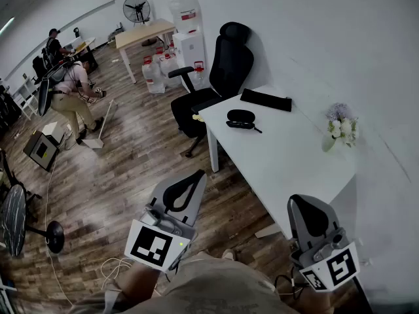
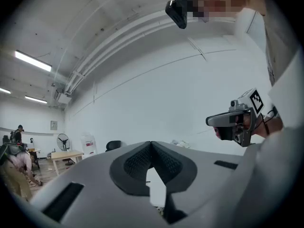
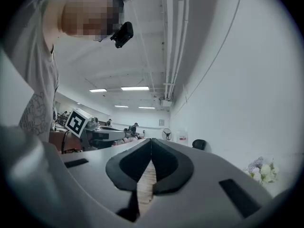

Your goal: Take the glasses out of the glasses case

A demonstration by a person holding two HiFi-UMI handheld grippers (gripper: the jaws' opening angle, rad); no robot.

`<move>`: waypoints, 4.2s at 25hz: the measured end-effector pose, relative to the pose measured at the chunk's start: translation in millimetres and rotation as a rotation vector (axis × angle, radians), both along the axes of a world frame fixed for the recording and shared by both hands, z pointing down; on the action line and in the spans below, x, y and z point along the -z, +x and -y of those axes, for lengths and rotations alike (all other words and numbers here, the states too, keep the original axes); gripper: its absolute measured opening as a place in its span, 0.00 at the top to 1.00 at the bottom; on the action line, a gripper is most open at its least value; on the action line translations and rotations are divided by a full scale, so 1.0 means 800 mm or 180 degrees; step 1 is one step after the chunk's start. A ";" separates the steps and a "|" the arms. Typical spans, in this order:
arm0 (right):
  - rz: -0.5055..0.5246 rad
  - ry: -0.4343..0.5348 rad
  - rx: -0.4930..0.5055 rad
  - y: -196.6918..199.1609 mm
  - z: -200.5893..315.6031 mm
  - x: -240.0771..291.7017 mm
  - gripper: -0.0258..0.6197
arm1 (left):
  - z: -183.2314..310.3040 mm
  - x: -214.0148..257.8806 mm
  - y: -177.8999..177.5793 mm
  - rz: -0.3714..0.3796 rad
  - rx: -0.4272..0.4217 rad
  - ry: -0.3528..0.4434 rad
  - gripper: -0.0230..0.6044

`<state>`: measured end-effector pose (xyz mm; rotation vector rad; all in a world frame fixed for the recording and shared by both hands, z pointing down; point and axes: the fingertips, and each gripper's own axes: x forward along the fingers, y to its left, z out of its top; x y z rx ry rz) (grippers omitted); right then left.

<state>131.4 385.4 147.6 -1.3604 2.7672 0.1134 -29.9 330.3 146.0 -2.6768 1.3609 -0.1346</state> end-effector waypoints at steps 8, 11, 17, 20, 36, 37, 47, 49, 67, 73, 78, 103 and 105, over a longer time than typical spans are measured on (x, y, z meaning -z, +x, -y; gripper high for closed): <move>-0.0109 -0.0034 0.0009 0.006 0.019 -0.011 0.91 | 0.018 -0.003 0.009 -0.0020 0.0002 -0.0025 0.94; -0.0103 -0.0043 0.0058 0.007 0.026 -0.011 0.91 | 0.021 -0.001 0.010 -0.0039 0.0032 -0.0020 0.94; -0.0125 -0.0020 0.0126 0.010 0.039 -0.015 0.91 | 0.035 -0.005 0.013 0.0027 0.0083 0.0009 0.94; -0.0022 -0.0043 0.0124 0.012 0.047 -0.014 0.81 | 0.037 -0.009 0.016 0.0018 0.0104 -0.0063 0.94; -0.0027 -0.0117 0.0037 0.018 0.098 -0.033 0.62 | 0.079 -0.027 0.008 0.0035 0.0127 0.0009 0.94; -0.0046 -0.0122 0.0025 0.017 0.103 -0.034 0.62 | 0.084 -0.028 0.007 0.0028 0.0115 0.0009 0.94; -0.0099 -0.0188 -0.0017 -0.005 0.173 -0.046 0.62 | 0.158 -0.049 -0.016 -0.0023 0.0068 -0.0107 0.94; -0.0118 -0.0212 -0.0045 -0.010 0.194 -0.050 0.62 | 0.179 -0.053 -0.022 -0.0030 0.0058 -0.0129 0.94; -0.0428 -0.0505 -0.0377 -0.074 0.431 -0.078 0.63 | 0.427 -0.084 -0.052 -0.0032 -0.0319 -0.0429 0.94; -0.0530 -0.0709 -0.0572 -0.074 0.509 -0.103 0.63 | 0.503 -0.105 -0.054 0.0011 -0.0484 -0.0614 0.94; -0.0447 -0.0890 -0.0615 -0.079 0.573 -0.117 0.63 | 0.558 -0.116 -0.059 0.0009 -0.0590 -0.0780 0.94; -0.0734 -0.1508 -0.0592 -0.065 0.686 -0.211 0.63 | 0.655 -0.191 -0.033 0.0285 -0.0751 -0.1126 0.94; -0.0758 -0.1549 -0.0562 -0.061 0.691 -0.221 0.63 | 0.658 -0.202 -0.028 0.0296 -0.0736 -0.1189 0.94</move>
